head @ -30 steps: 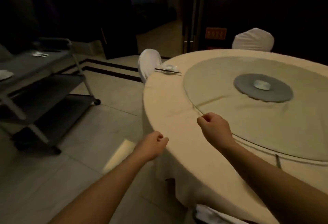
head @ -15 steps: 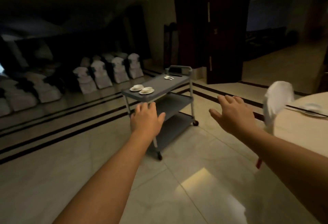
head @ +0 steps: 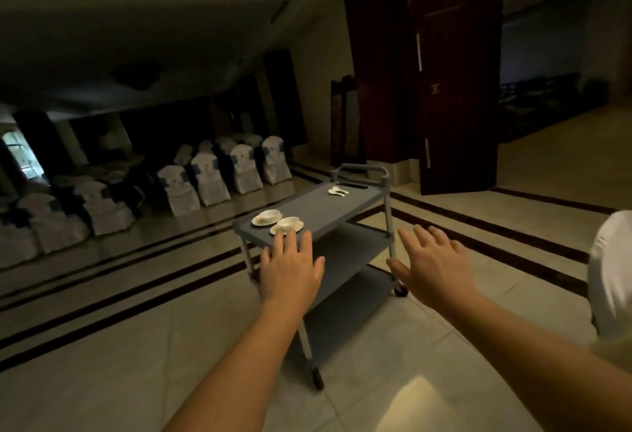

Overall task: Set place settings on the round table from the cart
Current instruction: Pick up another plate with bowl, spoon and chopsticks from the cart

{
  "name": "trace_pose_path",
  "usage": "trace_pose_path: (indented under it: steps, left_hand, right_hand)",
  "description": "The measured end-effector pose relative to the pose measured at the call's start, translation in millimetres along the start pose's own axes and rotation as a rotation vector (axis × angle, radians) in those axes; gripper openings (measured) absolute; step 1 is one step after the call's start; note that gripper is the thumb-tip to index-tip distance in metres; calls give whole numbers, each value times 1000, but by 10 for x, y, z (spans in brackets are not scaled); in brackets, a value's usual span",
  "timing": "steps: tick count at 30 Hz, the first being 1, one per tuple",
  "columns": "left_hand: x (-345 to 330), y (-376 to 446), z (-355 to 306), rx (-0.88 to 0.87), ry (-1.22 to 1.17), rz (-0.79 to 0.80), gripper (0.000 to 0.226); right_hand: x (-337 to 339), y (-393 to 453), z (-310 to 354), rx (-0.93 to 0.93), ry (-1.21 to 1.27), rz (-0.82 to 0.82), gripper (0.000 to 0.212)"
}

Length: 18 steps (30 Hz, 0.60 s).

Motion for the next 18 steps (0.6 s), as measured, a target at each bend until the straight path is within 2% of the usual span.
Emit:
trace_pose_path:
  steps: [5,9,13,18]
  left_hand:
    - [-418,678,-45,-11,1,-7,57]
    - [-856,1178,161,44,-14,-9,52]
    - [-1603,1750,299,72,-37,33,56]
    - [-2651,2569,518,109,-70,107,57]
  right_hand:
    - [-373,837,136,14,27,5,73]
    - [-744,1506,339,63,9,-36,75]
    - [-1264,2235,512,76,-9,-52,75]
    - [-2017,3210,545,88,-63,6,73]
Point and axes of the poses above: each hand's wrist, its own y-axis towards the middle knuckle, its own x-axis out of the back of the hand, z = x × y, the point moved 10 cm from there along y, towards the middle knuckle, and after that the axes turned 11 degrees about -x, right-handed, at the moved point
